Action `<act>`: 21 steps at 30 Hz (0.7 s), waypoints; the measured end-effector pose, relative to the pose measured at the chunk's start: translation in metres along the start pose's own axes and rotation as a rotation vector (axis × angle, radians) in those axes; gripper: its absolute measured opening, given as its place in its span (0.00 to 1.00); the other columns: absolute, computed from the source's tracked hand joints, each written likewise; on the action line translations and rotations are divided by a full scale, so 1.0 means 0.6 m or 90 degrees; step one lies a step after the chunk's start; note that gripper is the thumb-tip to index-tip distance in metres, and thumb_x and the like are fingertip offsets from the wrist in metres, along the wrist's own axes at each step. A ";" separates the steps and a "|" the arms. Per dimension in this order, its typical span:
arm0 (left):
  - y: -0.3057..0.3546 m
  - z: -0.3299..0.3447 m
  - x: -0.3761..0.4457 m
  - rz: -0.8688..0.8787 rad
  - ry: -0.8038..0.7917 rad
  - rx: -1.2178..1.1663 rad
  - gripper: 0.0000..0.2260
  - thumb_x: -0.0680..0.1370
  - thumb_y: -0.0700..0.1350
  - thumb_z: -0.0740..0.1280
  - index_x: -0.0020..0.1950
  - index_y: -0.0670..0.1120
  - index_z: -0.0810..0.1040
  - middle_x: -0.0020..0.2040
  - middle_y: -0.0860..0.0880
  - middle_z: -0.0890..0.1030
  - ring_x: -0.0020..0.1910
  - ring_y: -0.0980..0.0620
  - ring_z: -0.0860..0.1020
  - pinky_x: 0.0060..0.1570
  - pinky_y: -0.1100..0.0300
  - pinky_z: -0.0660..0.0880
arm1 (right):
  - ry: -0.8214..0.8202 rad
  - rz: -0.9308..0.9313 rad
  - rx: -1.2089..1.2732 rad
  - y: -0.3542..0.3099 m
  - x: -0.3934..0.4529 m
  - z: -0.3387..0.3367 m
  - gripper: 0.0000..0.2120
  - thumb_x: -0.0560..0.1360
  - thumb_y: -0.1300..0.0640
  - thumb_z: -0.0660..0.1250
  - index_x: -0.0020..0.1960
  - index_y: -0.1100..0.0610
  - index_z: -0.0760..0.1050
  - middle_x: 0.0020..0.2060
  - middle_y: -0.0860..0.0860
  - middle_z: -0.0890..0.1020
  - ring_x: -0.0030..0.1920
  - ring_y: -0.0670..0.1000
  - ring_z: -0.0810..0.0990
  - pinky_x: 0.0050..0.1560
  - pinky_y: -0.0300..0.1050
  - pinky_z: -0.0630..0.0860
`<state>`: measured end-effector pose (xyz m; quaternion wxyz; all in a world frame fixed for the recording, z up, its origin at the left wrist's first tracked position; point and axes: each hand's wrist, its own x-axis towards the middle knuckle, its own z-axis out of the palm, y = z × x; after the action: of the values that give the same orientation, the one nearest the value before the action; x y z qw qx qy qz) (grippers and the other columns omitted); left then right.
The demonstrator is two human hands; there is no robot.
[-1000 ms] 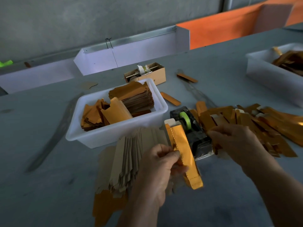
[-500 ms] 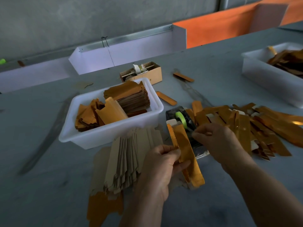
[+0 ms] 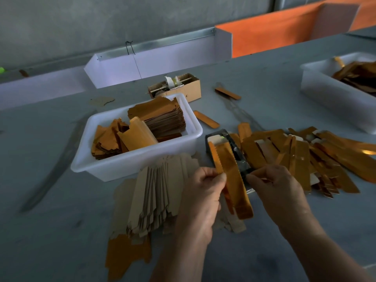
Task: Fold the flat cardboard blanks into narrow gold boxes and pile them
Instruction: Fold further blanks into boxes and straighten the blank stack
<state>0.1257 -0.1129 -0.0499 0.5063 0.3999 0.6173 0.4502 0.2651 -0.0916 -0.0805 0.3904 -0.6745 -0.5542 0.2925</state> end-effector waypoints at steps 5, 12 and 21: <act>0.007 0.035 0.009 0.028 -0.050 -0.010 0.05 0.78 0.41 0.66 0.43 0.48 0.76 0.33 0.55 0.76 0.25 0.66 0.74 0.24 0.73 0.67 | 0.023 0.001 0.006 0.008 -0.004 0.006 0.03 0.75 0.55 0.68 0.42 0.51 0.78 0.50 0.47 0.74 0.48 0.47 0.74 0.38 0.35 0.67; 0.000 0.043 0.021 0.023 -0.040 -0.008 0.03 0.78 0.43 0.67 0.45 0.48 0.77 0.36 0.54 0.78 0.27 0.67 0.76 0.25 0.73 0.69 | 0.034 -0.012 0.009 0.014 -0.003 0.009 0.02 0.73 0.55 0.70 0.43 0.52 0.79 0.50 0.46 0.74 0.49 0.48 0.74 0.45 0.38 0.71; 0.017 0.039 0.026 -0.035 -0.053 -0.036 0.04 0.78 0.42 0.68 0.43 0.48 0.77 0.41 0.51 0.82 0.29 0.62 0.80 0.30 0.68 0.76 | 0.082 -0.116 -0.061 0.010 -0.012 -0.022 0.07 0.75 0.61 0.67 0.39 0.53 0.75 0.44 0.47 0.74 0.39 0.40 0.72 0.33 0.29 0.66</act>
<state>0.1462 -0.0915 -0.0459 0.5552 0.3865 0.5934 0.4362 0.2774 -0.1021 -0.0789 0.4175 -0.6566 -0.6003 0.1849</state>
